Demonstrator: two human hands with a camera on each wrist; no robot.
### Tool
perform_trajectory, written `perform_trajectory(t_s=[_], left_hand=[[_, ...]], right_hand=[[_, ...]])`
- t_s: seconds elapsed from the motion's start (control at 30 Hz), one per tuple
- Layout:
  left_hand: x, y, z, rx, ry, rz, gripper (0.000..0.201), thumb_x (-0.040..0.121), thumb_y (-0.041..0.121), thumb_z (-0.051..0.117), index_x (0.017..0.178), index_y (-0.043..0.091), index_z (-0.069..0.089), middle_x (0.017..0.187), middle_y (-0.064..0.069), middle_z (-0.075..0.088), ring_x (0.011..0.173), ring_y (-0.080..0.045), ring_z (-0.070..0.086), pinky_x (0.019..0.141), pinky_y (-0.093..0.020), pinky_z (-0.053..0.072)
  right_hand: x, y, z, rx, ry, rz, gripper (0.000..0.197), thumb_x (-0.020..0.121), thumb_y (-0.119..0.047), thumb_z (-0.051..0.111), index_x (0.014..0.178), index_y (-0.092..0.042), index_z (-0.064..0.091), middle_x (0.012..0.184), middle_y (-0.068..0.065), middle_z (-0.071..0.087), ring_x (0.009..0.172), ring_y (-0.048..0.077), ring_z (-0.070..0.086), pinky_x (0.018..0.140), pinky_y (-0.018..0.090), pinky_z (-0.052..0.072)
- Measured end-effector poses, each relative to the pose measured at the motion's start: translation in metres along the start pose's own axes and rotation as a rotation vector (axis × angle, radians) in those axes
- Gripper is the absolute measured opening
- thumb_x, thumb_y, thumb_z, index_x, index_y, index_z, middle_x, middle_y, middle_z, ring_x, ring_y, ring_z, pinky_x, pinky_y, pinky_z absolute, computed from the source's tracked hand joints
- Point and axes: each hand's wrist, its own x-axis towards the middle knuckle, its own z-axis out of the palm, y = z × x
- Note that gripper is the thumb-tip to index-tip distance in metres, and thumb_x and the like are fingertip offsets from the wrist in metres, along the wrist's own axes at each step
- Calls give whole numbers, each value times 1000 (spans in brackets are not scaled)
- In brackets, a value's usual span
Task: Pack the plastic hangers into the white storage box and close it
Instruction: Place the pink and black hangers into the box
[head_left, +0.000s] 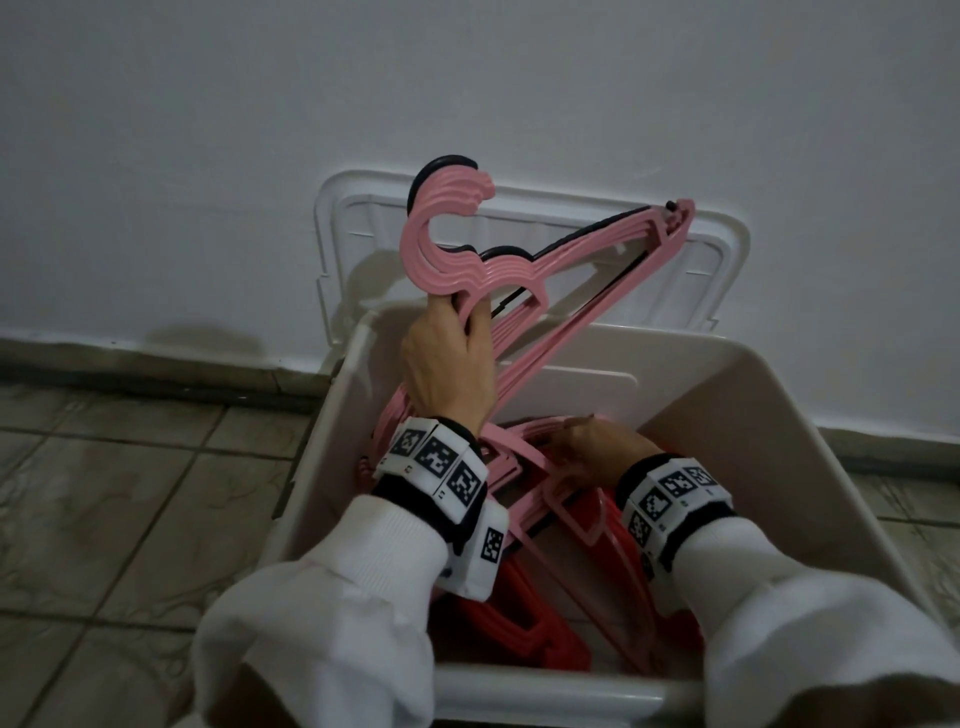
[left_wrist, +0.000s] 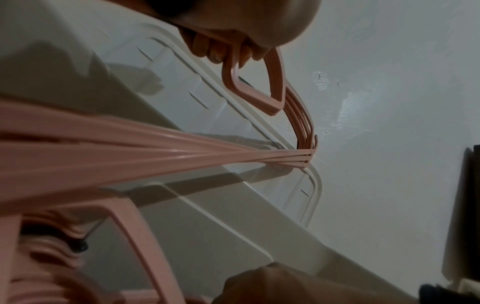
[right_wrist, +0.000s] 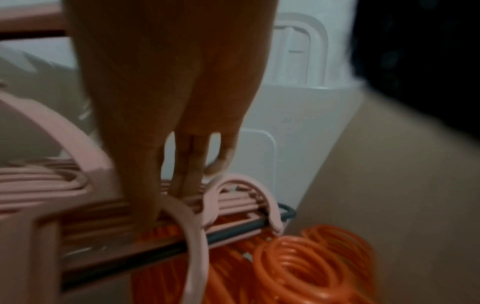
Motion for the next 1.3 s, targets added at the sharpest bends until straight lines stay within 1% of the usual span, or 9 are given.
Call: perform_trajectory(t_s=[0.23,0.33,0.53,0.67,0.77,0.97,1.13,1.23,1.3], left_hand=[[1,2,-2,19,-18,-8,24,95,27,50,84,7,58,65,3,51,55,-12,46,58,-21,33],[1,3,-2,5,-18,-15,21,95,27,49,83,11,56,62,9,47,53,-1,41,57,-18,31],[1,9,-3,17,-7,6,19,95,27,51,79,17,50,61,9,45,52,-1,39,55,-17,26],[0,13,-7,-11,47,10,16,94,24,52,86,11,57,70,3,53,57,-6,44,55,-16,27],[1,15,-10,-24,115,9,20,94,23,53,94,5,61,77,2,56,68,-12,51,63,-19,32],[2,16,-13,-29,166,0,18,93,22,53,91,6,59,76,1,56,67,-13,51,60,-17,28],[4,13,-14,-7,90,28,19,94,21,52,91,4,60,72,0,55,62,-14,48,60,-16,28],[4,13,-14,40,-11,34,14,95,23,51,87,13,54,65,6,49,55,-4,42,57,-16,30],[5,12,-13,50,-53,38,13,95,23,50,87,13,54,66,7,49,56,-6,42,56,-17,30]], right_hand=[[-1,3,-4,61,11,-24,22,85,-30,61,103,-18,65,108,6,64,100,26,60,90,39,48],[-5,6,-10,59,13,-27,22,87,-28,59,106,-19,64,107,7,66,98,26,61,89,39,49],[-25,0,-31,-110,105,-81,26,92,-37,52,114,-29,64,112,-2,64,103,20,60,83,30,49],[-43,-17,-43,-339,192,-126,27,96,-37,44,109,-27,65,107,-3,65,101,18,59,84,27,29],[-56,-34,-42,-478,224,-141,30,97,-34,39,111,-21,63,111,2,65,102,19,59,95,31,29],[-62,-51,-43,-582,206,-125,29,96,-30,40,111,-22,64,110,3,64,104,21,55,105,37,22],[-69,-48,-64,-647,199,-143,30,97,-24,42,117,-27,63,113,-1,64,118,19,50,114,51,-7],[-68,-57,-60,-662,181,-176,28,97,-32,43,113,-26,65,113,-2,66,114,19,52,114,46,7],[-69,-69,-53,-698,138,-203,29,97,-37,43,112,-24,64,114,-2,66,116,18,51,111,43,14]])
